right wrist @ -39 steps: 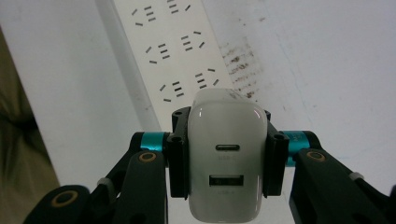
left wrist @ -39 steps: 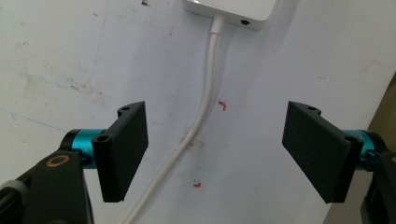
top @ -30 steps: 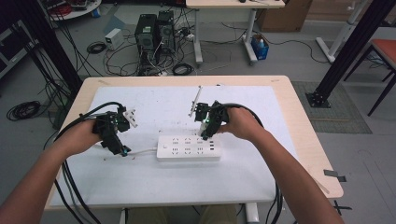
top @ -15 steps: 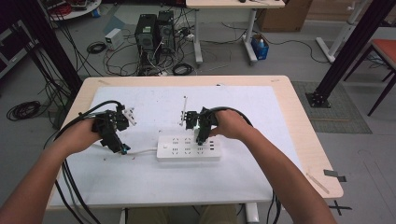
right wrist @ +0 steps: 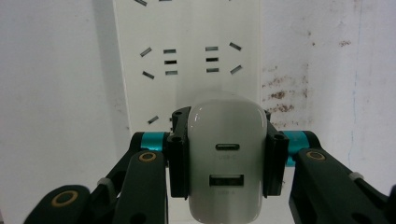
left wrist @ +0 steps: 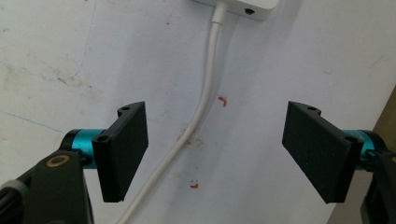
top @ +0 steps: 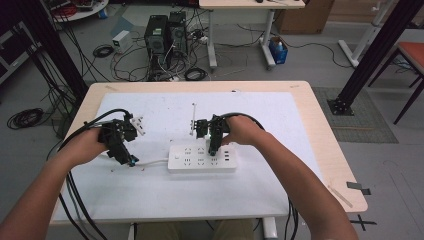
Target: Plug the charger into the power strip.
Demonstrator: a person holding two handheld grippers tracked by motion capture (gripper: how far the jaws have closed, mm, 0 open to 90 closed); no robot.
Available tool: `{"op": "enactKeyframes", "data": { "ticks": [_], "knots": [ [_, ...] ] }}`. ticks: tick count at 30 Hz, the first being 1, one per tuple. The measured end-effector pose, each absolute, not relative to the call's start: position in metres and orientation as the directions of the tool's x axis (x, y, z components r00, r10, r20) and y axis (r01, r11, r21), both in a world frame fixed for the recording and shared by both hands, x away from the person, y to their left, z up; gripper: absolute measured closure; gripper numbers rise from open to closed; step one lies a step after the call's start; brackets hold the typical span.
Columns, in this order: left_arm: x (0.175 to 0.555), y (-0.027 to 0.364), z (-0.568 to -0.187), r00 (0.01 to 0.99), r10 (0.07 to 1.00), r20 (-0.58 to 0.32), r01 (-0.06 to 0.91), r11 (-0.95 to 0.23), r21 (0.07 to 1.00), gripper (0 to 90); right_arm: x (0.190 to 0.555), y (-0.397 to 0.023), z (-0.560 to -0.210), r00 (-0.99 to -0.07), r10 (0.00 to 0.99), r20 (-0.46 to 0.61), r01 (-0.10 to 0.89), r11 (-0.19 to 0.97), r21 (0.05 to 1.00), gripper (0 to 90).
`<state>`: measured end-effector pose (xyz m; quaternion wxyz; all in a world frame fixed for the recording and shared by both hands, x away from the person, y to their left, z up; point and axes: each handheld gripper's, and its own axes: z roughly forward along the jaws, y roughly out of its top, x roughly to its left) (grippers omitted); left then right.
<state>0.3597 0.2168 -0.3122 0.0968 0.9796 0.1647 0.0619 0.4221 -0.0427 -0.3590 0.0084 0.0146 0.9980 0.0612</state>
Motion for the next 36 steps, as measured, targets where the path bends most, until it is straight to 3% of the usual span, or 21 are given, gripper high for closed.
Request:
{"op": "enactKeyframes", "data": {
  "ticks": [5,7,20,26,29,36],
  "knots": [
    [0.357,0.215,-0.311,0.944,0.32,0.085,0.295,-0.929,0.223,22.7,0.423,-0.044,-0.36,-0.999,0.037,-0.008,0.035,0.991,0.126,62.3],
    [0.356,0.214,-0.311,0.944,0.319,0.084,0.294,-0.929,0.225,22.7,0.421,-0.043,-0.367,-1.0,0.02,-0.02,0.018,0.996,0.086,62.3],
    [0.36,0.217,-0.316,0.945,0.319,0.067,0.298,-0.93,0.216,22.7,0.428,-0.053,-0.369,-0.997,0.063,0.035,0.068,0.983,0.172,62.6],
    [0.361,0.217,-0.318,0.944,0.323,0.063,0.304,-0.929,0.21,22.7,0.423,-0.052,-0.37,-0.999,0.039,-0.002,0.038,0.985,0.17,62.6],
    [0.362,0.216,-0.319,0.944,0.324,0.057,0.305,-0.928,0.214,22.7,0.41,-0.049,-0.372,-0.995,-0.006,-0.098,-0.02,0.99,0.14,62.7],
    [0.364,0.217,-0.318,0.945,0.321,0.058,0.303,-0.93,0.207,22.7,0.412,-0.047,-0.372,-0.996,-0.01,-0.089,-0.021,0.992,0.125,62.7]
  ]
}}
